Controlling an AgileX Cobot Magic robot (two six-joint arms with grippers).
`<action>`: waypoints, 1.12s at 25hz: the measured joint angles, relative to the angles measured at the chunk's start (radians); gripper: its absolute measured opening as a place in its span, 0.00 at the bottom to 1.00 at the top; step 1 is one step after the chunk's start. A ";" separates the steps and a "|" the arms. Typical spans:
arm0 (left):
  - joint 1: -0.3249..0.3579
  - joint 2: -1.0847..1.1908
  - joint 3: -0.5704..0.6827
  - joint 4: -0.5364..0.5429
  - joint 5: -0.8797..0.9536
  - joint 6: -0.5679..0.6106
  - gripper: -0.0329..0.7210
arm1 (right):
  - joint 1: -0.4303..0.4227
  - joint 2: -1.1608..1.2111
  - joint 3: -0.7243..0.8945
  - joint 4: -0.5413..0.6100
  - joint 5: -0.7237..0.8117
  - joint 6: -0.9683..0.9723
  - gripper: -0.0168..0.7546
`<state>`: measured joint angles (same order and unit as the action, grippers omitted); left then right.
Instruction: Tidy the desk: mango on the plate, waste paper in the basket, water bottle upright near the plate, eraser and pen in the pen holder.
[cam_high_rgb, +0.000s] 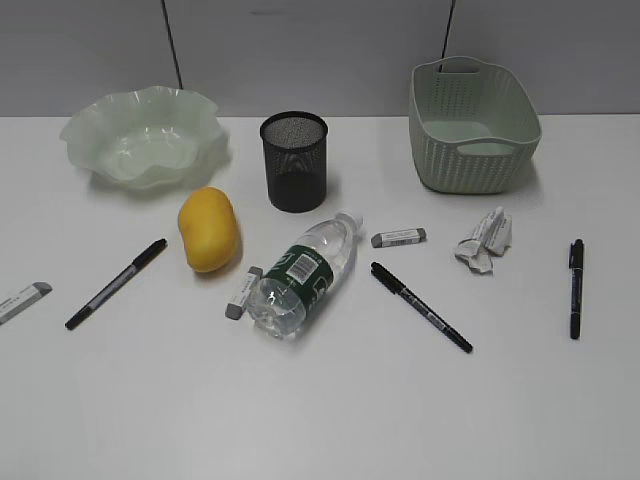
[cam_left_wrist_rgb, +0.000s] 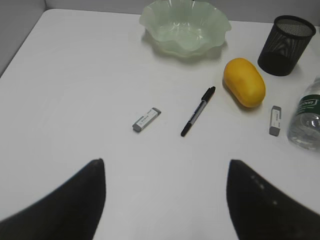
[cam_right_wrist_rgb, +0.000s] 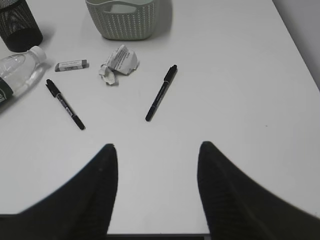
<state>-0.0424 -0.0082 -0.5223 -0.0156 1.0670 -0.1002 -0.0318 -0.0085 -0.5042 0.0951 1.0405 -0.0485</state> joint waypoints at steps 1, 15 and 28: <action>0.000 0.000 0.000 0.000 0.000 0.000 0.80 | 0.000 0.000 0.000 0.000 0.000 0.000 0.56; 0.000 0.000 0.000 0.000 0.000 0.000 0.80 | 0.000 0.000 0.000 0.000 0.000 0.000 0.56; 0.000 0.391 -0.111 -0.073 -0.178 0.000 0.80 | 0.000 0.000 0.000 0.000 0.000 -0.001 0.56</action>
<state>-0.0424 0.3826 -0.6330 -0.0884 0.8890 -0.1002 -0.0318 -0.0085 -0.5042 0.0951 1.0405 -0.0496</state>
